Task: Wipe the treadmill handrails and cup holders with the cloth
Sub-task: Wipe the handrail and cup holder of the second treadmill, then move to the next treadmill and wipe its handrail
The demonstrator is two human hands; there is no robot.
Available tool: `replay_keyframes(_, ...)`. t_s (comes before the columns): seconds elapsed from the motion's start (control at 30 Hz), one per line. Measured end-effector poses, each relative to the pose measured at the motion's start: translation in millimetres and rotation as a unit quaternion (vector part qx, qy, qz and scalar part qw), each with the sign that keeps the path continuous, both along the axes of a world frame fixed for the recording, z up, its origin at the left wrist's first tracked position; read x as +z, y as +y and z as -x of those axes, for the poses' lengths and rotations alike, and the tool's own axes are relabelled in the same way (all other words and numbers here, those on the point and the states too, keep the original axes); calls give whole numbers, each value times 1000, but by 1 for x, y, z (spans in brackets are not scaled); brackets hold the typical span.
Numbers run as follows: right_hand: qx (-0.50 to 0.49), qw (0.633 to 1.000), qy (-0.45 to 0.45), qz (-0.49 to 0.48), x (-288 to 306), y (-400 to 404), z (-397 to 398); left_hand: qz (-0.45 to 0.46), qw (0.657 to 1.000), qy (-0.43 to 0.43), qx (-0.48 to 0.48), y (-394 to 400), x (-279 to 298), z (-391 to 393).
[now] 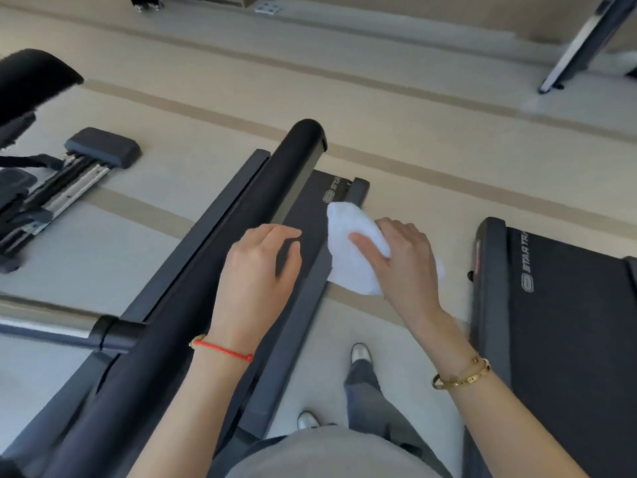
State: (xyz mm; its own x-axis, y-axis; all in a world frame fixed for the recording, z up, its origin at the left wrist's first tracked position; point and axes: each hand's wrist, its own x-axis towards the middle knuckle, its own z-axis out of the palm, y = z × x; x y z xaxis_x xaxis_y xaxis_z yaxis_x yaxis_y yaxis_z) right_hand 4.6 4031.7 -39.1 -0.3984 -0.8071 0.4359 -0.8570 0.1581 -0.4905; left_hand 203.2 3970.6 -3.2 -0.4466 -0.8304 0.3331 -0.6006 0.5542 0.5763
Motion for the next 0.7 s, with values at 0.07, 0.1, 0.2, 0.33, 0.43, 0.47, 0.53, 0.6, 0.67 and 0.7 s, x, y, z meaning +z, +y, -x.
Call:
replay_keyframes(0.07, -25, 1000, -5, -5, -4, 4, 17, -12, 1000, -5, -28, -8, -3, 19)
replay_keyframes(0.1, -38, 999, -8, -8, -6, 5, 26, -16, 999, -8, -38, -13, -5, 29)
replay_keyframes(0.2, -73, 997, -11, -9, -9, 9, 60, -24, 998, -12, -62, -26, -8, 65)
replay_keyframes(0.33, -120, 993, 1, -1, -8, 15, 114, -28, 994, -14, -104, -42, -10, 127)
replay_keyframes(0.43, -154, 988, -7, 0, -2, 22, 157, -37, 990, -14, -136, -50, -7, 181)
replay_keyframes(0.47, -166, 986, -9, 0, 1, 25, 171, -41, 988, -12, -149, -51, -5, 199)
replay_keyframes(0.53, -190, 982, -14, -5, 5, 33, 198, -51, 983, -7, -174, -52, -2, 236)
replay_keyframes(0.6, -215, 976, -16, -9, 9, 42, 222, -60, 978, -4, -201, -52, 0, 272)
replay_keyframes(0.67, -240, 970, -21, -19, 11, 51, 243, -62, 970, -6, -233, -50, 1, 305)
replay_keyframes(0.7, -254, 967, -24, -23, 12, 54, 252, -61, 966, -6, -250, -50, 1, 321)
